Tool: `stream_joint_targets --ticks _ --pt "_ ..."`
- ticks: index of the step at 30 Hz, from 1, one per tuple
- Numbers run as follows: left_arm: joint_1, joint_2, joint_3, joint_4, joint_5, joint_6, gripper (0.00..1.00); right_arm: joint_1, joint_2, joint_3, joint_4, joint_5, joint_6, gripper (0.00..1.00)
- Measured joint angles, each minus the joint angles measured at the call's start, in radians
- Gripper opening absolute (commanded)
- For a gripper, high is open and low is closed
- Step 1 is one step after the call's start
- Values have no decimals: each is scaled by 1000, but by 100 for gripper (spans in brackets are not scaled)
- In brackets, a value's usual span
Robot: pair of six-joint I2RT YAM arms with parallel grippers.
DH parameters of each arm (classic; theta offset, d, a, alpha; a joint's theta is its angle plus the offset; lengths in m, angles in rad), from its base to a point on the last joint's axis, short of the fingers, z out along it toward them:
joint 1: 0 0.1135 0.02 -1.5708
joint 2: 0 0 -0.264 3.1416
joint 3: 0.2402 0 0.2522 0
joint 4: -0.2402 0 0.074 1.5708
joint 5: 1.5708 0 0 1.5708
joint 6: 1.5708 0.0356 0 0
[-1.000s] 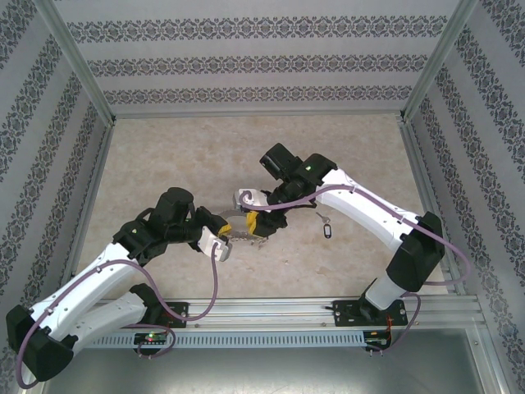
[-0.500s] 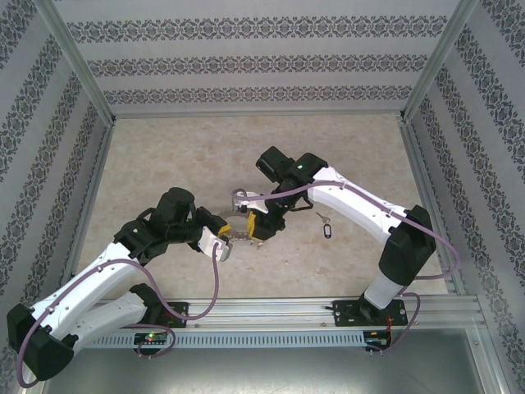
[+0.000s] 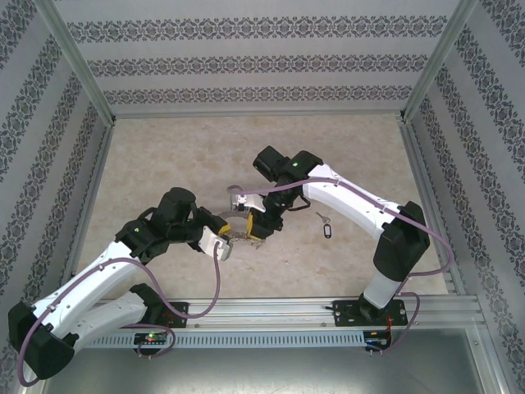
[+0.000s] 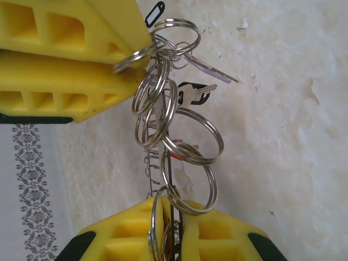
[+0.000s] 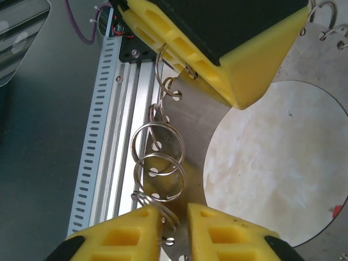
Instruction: Put the keys on the keyring
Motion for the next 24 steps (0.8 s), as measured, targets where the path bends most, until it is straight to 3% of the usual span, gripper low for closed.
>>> stream_joint_targets --ticks 4,15,24 --pt "0 2 -2 0 -11 -16 0 0 0 0 0 10 8 0" --pt "0 3 -5 1 -14 -87 0 -1 -89 -63 85 73 -13 0" --pt "0 27 -5 0 17 -187 0 0 -227 -219 259 119 -14 0"
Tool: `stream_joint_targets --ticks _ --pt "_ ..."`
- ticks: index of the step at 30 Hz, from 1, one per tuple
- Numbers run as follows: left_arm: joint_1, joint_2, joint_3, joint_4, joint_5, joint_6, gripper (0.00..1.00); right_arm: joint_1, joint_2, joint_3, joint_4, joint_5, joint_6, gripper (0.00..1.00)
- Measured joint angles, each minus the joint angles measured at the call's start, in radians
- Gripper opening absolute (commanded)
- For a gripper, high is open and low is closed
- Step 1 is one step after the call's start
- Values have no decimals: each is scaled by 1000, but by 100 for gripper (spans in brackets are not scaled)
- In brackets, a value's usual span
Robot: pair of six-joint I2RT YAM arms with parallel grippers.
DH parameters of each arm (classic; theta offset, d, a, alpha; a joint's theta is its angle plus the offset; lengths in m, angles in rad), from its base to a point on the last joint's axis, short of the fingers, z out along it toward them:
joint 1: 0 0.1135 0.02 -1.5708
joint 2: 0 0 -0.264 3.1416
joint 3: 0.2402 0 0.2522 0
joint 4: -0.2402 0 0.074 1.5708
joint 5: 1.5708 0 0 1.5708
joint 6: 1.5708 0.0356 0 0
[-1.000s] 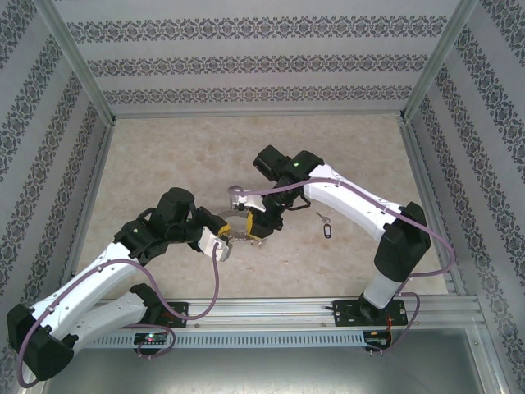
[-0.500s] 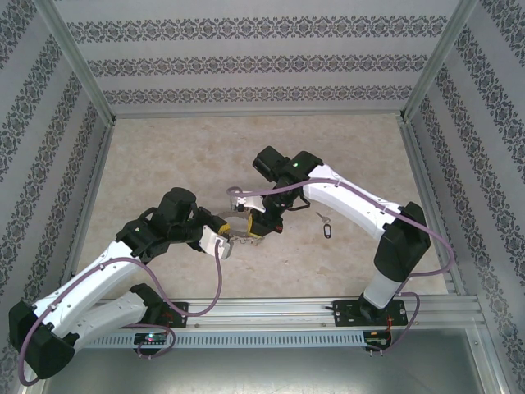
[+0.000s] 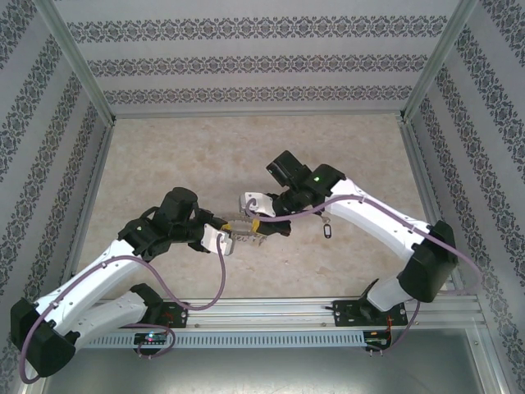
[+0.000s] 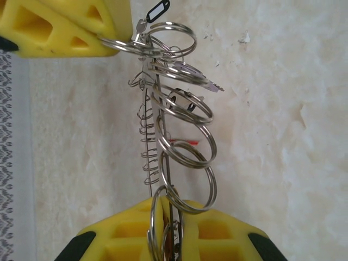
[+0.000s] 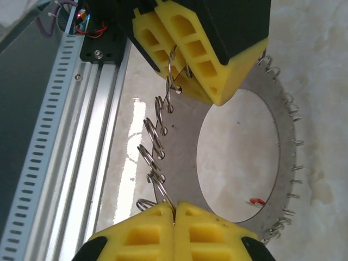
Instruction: Put the keys on the keyring
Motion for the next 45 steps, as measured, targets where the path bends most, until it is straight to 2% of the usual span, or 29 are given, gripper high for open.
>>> stream_joint_targets --ticks 8,15,18,23,27,33,35,38,43,45 --pt "4 45 4 2 89 -107 0 -1 -208 -243 245 40 -31 0" --pt "29 122 56 -15 182 -182 0 -14 -301 -338 366 50 -52 0" --pt "41 174 72 -31 220 -209 10 -13 -316 -377 410 64 -49 0" --pt "61 273 95 -55 275 -240 36 -13 -303 -386 460 112 1 0" --pt "95 312 101 -66 325 -266 45 -13 -303 -401 537 131 75 0" --pt "177 280 100 -58 402 -293 47 -13 -303 -477 642 146 198 0" --pt "216 232 94 -37 435 -310 53 -14 -303 -497 668 145 232 0" --pt "257 144 86 -14 475 -333 53 -31 -303 -510 696 127 263 0" --pt "264 82 85 7 565 -367 50 -61 -303 -515 735 93 295 0" --pt "257 74 68 66 583 -409 50 -66 -303 -515 753 80 313 0"
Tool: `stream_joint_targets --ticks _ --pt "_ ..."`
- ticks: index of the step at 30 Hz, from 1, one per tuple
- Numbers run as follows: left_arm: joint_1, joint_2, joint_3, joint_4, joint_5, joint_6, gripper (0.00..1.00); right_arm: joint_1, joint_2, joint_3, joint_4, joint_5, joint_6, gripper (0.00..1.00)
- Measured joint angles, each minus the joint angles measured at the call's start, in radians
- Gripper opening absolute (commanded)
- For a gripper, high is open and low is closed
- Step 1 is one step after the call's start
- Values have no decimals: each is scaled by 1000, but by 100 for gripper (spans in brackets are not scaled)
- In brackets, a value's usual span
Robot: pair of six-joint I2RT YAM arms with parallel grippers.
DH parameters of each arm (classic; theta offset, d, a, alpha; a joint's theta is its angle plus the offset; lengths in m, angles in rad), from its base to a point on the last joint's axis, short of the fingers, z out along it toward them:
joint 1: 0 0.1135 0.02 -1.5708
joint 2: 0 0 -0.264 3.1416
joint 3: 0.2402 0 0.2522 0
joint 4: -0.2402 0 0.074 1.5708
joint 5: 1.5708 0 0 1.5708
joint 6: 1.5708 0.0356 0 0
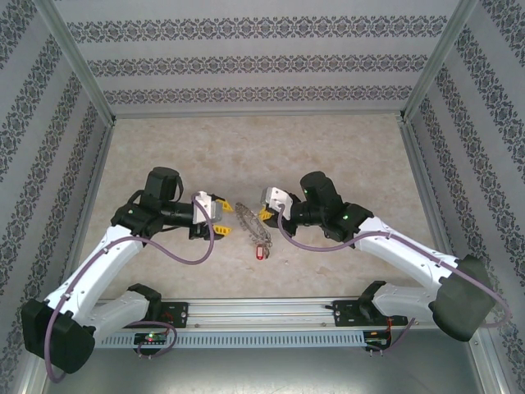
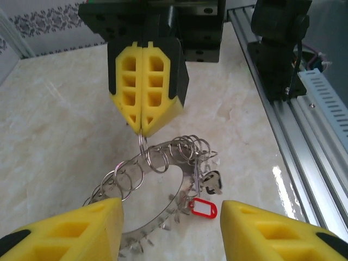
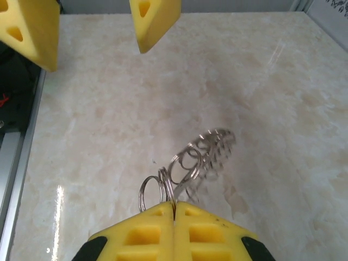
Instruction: Put the keys on the keyring
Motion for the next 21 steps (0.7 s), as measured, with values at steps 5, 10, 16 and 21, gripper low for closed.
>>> stream_joint_targets --ticks 5,10,16,21 --pt "-28 -26 -86 158 -19 -114 45 1 9 -19 79 -20 50 0" --pt "-69 4 -98 238 -76 -199 42 29 13 -27 102 13 55 0" --pt "-121 67 -92 290 -161 -304 29 90 13 -31 116 106 16 0" --pt "-130 97 -87 290 -187 -330 22 114 13 -34 122 164 -21 0"
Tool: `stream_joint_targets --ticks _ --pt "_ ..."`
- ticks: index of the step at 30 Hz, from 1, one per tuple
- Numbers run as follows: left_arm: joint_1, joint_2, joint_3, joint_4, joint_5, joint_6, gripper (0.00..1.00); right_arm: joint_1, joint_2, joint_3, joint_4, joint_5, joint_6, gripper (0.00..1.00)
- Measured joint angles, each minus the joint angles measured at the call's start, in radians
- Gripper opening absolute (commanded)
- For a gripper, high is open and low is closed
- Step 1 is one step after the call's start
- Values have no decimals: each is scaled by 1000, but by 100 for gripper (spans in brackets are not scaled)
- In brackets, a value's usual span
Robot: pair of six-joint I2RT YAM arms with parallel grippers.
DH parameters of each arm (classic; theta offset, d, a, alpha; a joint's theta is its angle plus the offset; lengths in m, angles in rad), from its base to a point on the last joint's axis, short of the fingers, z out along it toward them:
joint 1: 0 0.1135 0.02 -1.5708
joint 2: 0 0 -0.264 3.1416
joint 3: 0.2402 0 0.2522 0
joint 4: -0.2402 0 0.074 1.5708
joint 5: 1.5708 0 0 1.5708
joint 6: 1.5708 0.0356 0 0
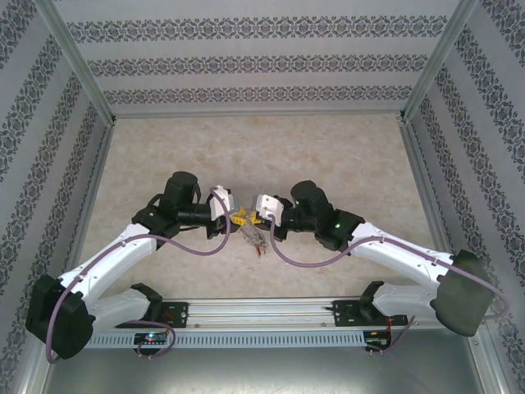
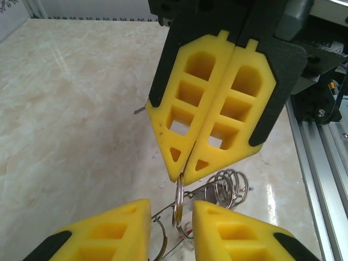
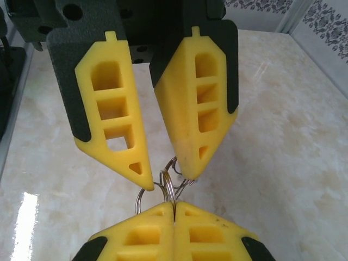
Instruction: Put the keys on the keyring
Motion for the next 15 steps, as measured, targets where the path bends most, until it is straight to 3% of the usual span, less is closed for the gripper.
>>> stream_joint_targets --ticks 2,8,11,15 --pt "-3 1 0 0 -8 -1 16 0 0 0 10 15 -5 0" --pt "-8 5 16 0 -16 -4 19 11 0 0 26 50 -11 0" --pt "-21 10 19 0 -19 -4 15 23 0 0 28 66 -18 0" --pt "-27 26 31 -1 -37 3 0 32 0 -2 28 91 -26 0"
